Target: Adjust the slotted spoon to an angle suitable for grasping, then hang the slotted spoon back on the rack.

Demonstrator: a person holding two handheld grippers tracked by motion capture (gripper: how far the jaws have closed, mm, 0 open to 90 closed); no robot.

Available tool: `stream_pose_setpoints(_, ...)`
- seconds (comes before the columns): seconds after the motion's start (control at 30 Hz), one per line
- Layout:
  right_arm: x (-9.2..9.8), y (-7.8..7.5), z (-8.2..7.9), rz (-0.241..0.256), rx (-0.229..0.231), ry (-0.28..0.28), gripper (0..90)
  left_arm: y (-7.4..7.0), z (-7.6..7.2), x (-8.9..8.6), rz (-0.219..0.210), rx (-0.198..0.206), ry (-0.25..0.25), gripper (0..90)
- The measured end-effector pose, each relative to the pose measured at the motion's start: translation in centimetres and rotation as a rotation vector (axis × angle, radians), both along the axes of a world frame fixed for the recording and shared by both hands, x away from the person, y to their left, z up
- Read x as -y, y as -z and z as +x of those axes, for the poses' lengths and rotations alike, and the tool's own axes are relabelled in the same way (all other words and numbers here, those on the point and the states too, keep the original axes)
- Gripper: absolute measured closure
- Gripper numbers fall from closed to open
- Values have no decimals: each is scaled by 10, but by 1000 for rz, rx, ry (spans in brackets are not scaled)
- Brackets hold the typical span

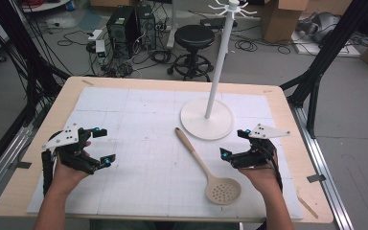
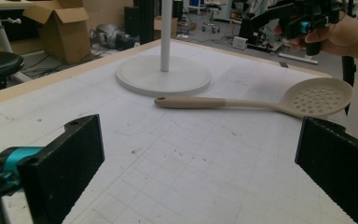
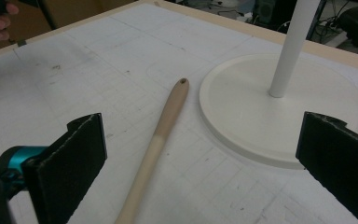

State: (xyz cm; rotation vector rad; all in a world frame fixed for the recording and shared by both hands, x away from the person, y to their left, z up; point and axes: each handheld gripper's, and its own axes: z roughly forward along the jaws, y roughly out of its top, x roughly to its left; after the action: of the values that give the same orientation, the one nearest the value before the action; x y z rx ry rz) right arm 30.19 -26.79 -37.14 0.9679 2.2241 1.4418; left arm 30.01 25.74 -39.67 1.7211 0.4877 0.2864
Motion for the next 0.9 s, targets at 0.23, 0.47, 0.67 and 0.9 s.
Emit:
stream_pose_setpoints(0.23, -3, -1, 2, 0, -9, 2, 1, 0, 2, 0, 7, 6, -1, 17)
stream_pose_setpoints(0.47, -11, -6, 2, -17, -6, -4, 1, -1, 0, -1, 19, 10, 1, 17)
stream_pose_setpoints(0.67, -13, -5, 2, -28, -12, -6, 1, -2, -1, 1, 27, 11, 0, 17)
stream_pose_setpoints(0.9, -15, -6, 3, -28, -17, -1, 1, -1, 0, 1, 26, 3, 4, 17)
